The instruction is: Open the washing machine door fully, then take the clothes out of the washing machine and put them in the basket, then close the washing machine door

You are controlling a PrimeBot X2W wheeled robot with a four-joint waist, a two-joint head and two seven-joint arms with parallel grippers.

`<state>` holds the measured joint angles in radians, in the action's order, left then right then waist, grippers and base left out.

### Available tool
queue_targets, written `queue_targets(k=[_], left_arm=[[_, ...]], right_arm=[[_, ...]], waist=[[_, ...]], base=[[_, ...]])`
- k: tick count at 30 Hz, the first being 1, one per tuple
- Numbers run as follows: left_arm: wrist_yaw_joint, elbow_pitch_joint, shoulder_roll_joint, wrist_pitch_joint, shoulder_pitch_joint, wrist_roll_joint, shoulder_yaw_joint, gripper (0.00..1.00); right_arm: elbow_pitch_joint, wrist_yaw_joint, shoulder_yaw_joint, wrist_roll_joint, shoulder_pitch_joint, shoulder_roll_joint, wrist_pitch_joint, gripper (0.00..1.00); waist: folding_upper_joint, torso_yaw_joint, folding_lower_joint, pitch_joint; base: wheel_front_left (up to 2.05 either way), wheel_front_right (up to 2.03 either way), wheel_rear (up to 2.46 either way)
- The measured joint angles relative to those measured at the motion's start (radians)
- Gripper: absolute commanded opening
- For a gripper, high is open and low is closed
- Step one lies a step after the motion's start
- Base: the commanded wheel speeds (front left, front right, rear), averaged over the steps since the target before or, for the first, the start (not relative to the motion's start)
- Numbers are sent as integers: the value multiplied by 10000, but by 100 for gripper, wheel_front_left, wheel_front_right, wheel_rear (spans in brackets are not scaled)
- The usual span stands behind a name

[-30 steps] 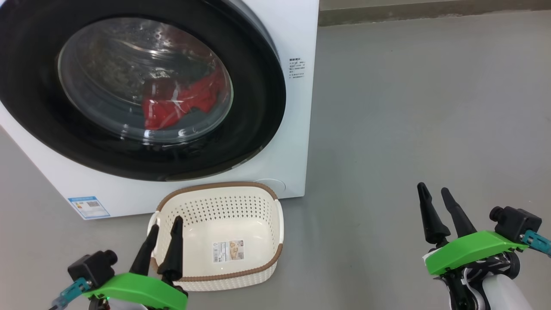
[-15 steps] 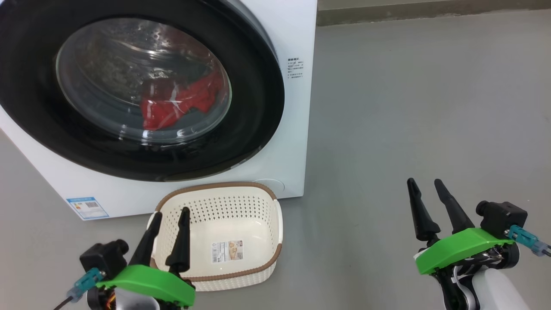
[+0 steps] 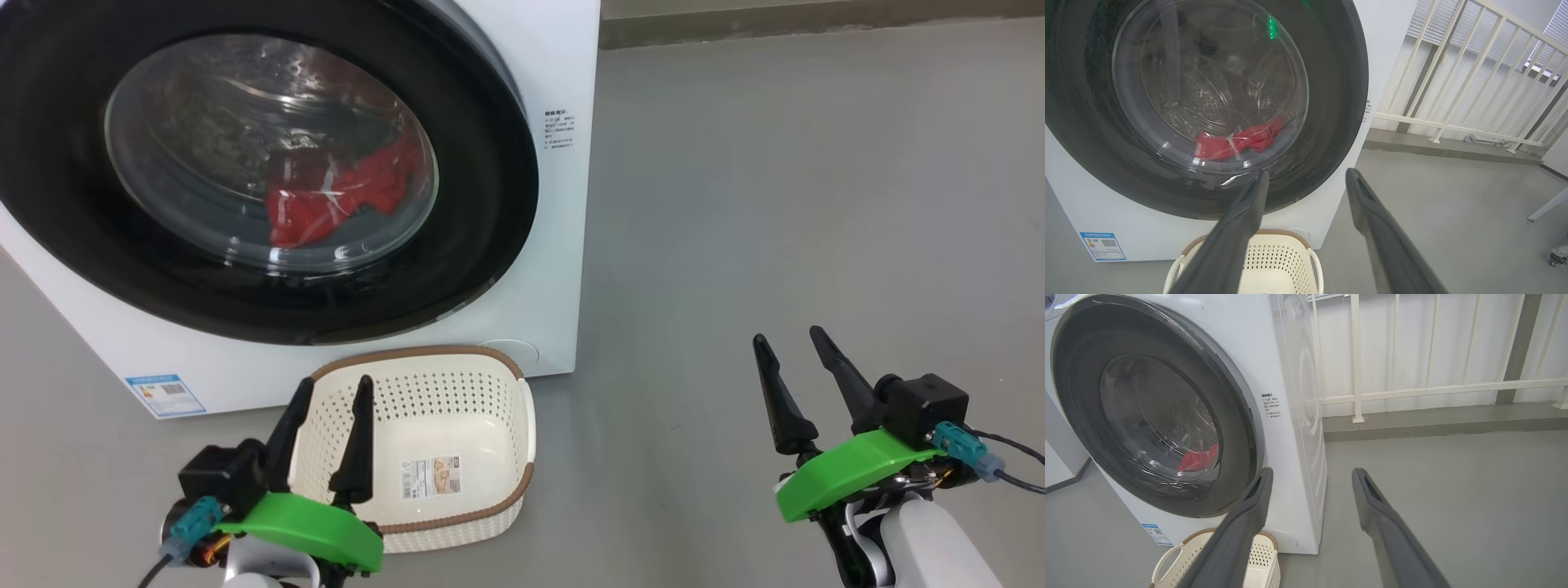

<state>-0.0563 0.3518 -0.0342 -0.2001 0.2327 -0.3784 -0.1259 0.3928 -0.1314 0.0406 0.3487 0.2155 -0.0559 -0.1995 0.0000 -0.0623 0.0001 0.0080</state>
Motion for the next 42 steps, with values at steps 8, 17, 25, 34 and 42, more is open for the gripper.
queue_targets(k=[8,17,25,34,42], left_arm=[[132,-40,-2,-232,45,821,-50,100],[245,-23,-4,-491,207,1801,-81,100],[247,12,-4,-495,240,1655,-54,100],[301,63,-4,-497,241,1643,-23,100],[303,-94,-4,-497,431,1647,-58,100]], right_arm=[[-4,0,113,-911,193,-46,-234,100],[-4,0,380,-1954,229,-105,-489,100],[-2,0,403,-1992,383,-127,-529,100],[-4,0,360,-1954,383,-127,-531,100],[92,0,430,-853,589,-132,-531,0]], waist=[[0,-21,0,-40],[0,-39,-1,-53],[0,-40,0,-11],[0,-34,0,69],[0,91,0,394]], base=[[0,0,0],[0,0,0],[0,0,0],[0,0,0],[0,0,0]])
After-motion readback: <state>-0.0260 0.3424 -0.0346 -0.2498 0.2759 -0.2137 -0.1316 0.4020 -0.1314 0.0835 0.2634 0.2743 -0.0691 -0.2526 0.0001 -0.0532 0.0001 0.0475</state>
